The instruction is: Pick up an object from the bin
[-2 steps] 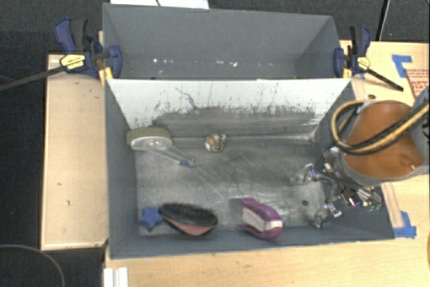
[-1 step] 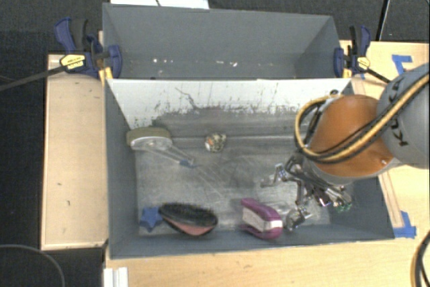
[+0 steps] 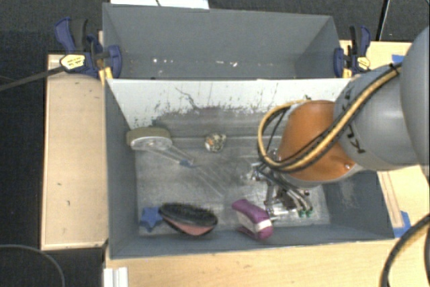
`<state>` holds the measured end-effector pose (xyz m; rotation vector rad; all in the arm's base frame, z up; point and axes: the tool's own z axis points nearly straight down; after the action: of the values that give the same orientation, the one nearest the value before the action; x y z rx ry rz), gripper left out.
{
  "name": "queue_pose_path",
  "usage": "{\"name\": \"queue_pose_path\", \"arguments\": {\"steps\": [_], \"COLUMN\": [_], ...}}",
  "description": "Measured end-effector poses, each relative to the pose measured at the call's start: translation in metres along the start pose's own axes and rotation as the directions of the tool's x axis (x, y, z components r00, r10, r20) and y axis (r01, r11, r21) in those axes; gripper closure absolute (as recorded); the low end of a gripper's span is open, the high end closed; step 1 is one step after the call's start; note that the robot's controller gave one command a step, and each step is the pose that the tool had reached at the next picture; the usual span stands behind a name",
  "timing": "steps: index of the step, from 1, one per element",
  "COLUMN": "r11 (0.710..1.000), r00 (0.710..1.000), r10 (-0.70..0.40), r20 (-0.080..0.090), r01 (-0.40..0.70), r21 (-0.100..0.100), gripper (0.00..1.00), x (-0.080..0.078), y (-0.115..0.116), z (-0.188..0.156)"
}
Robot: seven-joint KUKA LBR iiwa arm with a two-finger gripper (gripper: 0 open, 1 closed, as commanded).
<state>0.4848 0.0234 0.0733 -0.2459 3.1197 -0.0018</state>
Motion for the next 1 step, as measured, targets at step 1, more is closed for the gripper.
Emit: {"name": "queue_pose_path", "arguments": {"steps": [1], "r11": [0.907], "r00": [0.907], "r10": [0.421], "r20": [-0.001], "r01": [-0.421], "r21": [-0.001], "gripper": [0.00], "x": [0.0076], "y": [-0.0575], "z": [0.0006]}}
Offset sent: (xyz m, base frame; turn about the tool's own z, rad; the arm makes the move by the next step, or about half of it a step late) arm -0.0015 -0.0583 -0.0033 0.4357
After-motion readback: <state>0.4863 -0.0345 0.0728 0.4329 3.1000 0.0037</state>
